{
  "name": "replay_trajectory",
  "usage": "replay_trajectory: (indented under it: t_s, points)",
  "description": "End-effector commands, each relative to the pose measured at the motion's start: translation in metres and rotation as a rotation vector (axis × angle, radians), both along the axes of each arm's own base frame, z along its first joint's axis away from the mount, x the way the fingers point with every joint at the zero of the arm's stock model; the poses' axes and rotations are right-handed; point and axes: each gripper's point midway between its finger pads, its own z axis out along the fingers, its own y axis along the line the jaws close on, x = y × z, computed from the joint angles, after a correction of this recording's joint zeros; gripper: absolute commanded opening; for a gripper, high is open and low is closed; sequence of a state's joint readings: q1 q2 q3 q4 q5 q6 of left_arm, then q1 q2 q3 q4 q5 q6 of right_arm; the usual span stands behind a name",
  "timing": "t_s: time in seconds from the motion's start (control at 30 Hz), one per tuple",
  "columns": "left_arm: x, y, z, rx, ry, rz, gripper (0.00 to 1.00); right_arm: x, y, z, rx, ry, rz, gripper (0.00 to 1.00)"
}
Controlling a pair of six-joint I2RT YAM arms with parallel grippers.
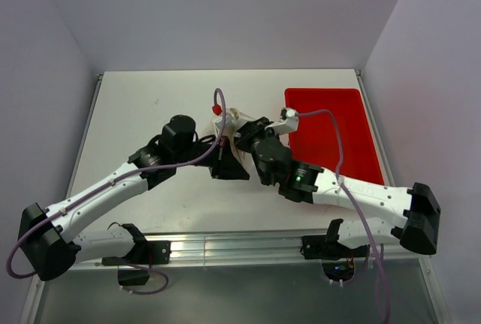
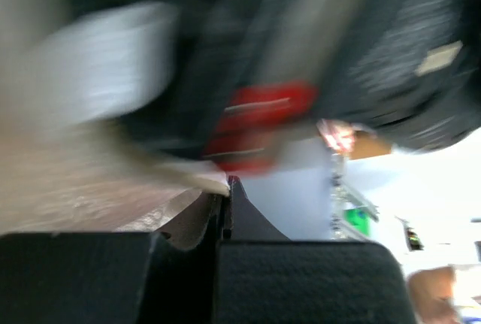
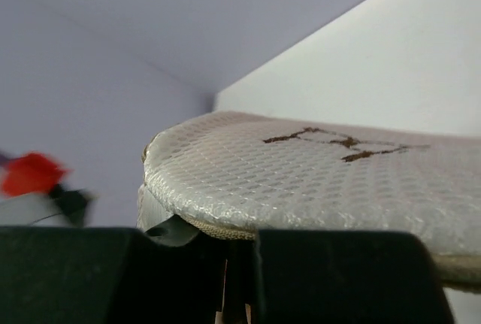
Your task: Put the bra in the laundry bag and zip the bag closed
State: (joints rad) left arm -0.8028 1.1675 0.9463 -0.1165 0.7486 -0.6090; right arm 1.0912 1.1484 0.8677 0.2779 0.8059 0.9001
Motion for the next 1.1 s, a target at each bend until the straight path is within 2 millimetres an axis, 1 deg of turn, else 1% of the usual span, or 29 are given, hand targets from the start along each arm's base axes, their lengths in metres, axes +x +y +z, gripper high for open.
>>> replay_trajectory:
  t_s: [0.0, 0.03, 0.07, 0.1, 0.13, 0.17, 0.2, 0.23, 0.27, 0.3, 0.37, 0.4, 0.43, 0.47, 0.5, 0.53, 0.57, 0.6, 0.63, 0.67, 0.7, 0.73, 0.77, 0.8, 0.83, 0.9, 1.0, 1.03, 1.07]
  points:
    - [-0.053, 0.008, 0.041, -0.118, 0.089, -0.199, 0.00, 0.023, -0.031, 0.005, -0.186, 0.015, -0.267, 0.00]
    - [-0.058, 0.010, 0.056, -0.174, 0.052, -0.227, 0.00, 0.027, -0.029, 0.009, -0.211, 0.018, -0.280, 0.00]
    - [-0.063, 0.014, 0.068, -0.207, 0.033, -0.233, 0.00, 0.029, -0.030, 0.006, -0.253, 0.026, -0.298, 0.00]
    - [-0.066, 0.017, 0.077, -0.225, 0.027, -0.237, 0.00, 0.033, -0.024, -0.007, -0.323, 0.041, -0.308, 0.00]
    - [-0.068, 0.019, 0.083, -0.238, 0.010, -0.240, 0.00, 0.034, -0.028, -0.014, -0.411, 0.055, -0.329, 0.00]
    - [-0.069, 0.023, 0.092, -0.244, -0.009, -0.223, 0.00, 0.037, -0.026, -0.010, -0.436, 0.058, -0.341, 0.00]
    - [-0.067, 0.024, 0.092, -0.237, -0.041, -0.207, 0.00, 0.040, -0.022, -0.022, -0.493, 0.073, -0.345, 0.00]
    - [-0.064, 0.025, 0.089, -0.211, -0.042, -0.181, 0.00, 0.040, -0.025, -0.027, -0.567, 0.082, -0.349, 0.00]
    - [-0.062, 0.028, 0.081, -0.156, -0.022, -0.150, 0.00, 0.041, -0.025, -0.027, -0.599, 0.082, -0.358, 0.00]
    - [-0.047, 0.026, 0.073, -0.119, -0.054, -0.072, 0.00, 0.043, -0.024, -0.035, -0.641, 0.093, -0.360, 0.00]
    - [-0.027, 0.024, 0.055, -0.042, -0.037, 0.034, 0.00, 0.042, -0.028, -0.041, -0.735, 0.106, -0.364, 0.00]
    - [-0.006, 0.028, 0.032, 0.056, -0.019, 0.160, 0.00, 0.042, -0.030, -0.049, -0.768, 0.119, -0.370, 0.00]
    - [0.006, 0.030, 0.017, 0.116, -0.004, 0.223, 0.00, 0.040, -0.036, -0.056, -0.822, 0.135, -0.376, 0.00]
    - [0.019, 0.032, -0.008, 0.196, 0.020, 0.279, 0.00, 0.038, -0.042, -0.058, -0.846, 0.140, -0.396, 0.00]
    - [0.038, 0.043, -0.032, 0.298, 0.022, 0.392, 0.00, 0.036, -0.046, -0.064, -0.866, 0.152, -0.398, 0.00]
    - [0.046, 0.049, -0.053, 0.347, 0.038, 0.426, 0.00, 0.034, -0.050, -0.073, -0.890, 0.159, -0.393, 0.00]
    - [0.052, 0.050, -0.064, 0.366, 0.045, 0.444, 0.00, 0.032, -0.053, -0.076, -0.902, 0.163, -0.391, 0.00]
    - [0.060, 0.052, -0.071, 0.374, 0.045, 0.472, 0.00, 0.031, -0.054, -0.080, -0.892, 0.169, -0.390, 0.00]
    - [0.073, 0.056, -0.074, 0.364, 0.038, 0.519, 0.00, 0.028, -0.060, -0.089, -0.934, 0.188, -0.386, 0.00]
    - [0.078, 0.060, -0.085, 0.380, 0.055, 0.535, 0.00, 0.026, -0.064, -0.094, -0.953, 0.198, -0.391, 0.00]
    - [0.085, 0.064, -0.089, 0.387, 0.057, 0.562, 0.00, 0.021, -0.072, -0.102, -0.967, 0.226, -0.405, 0.00]
    - [0.098, 0.074, -0.095, 0.410, 0.054, 0.625, 0.00, 0.019, -0.075, -0.109, -0.972, 0.242, -0.402, 0.00]
    - [0.101, 0.077, -0.104, 0.431, 0.061, 0.633, 0.00, 0.017, -0.076, -0.116, -0.982, 0.253, -0.393, 0.00]
    - [0.106, 0.080, -0.109, 0.434, 0.074, 0.644, 0.00, 0.015, -0.074, -0.126, -0.986, 0.273, -0.361, 0.00]
    - [0.105, 0.075, -0.113, 0.417, 0.091, 0.616, 0.00, 0.012, -0.076, -0.138, -1.010, 0.288, -0.344, 0.00]
    - [0.103, 0.071, -0.116, 0.406, 0.106, 0.597, 0.00, 0.009, -0.074, -0.152, -1.044, 0.311, -0.307, 0.00]
    - [0.098, 0.064, -0.116, 0.373, 0.121, 0.547, 0.00, 0.008, -0.072, -0.166, -1.136, 0.345, -0.264, 0.00]
    - [0.095, 0.063, -0.117, 0.368, 0.128, 0.537, 0.00, 0.010, -0.066, -0.163, -1.138, 0.352, -0.252, 0.00]
    - [0.093, 0.060, -0.115, 0.352, 0.129, 0.518, 0.00, 0.010, -0.063, -0.171, -1.169, 0.366, -0.245, 0.00]
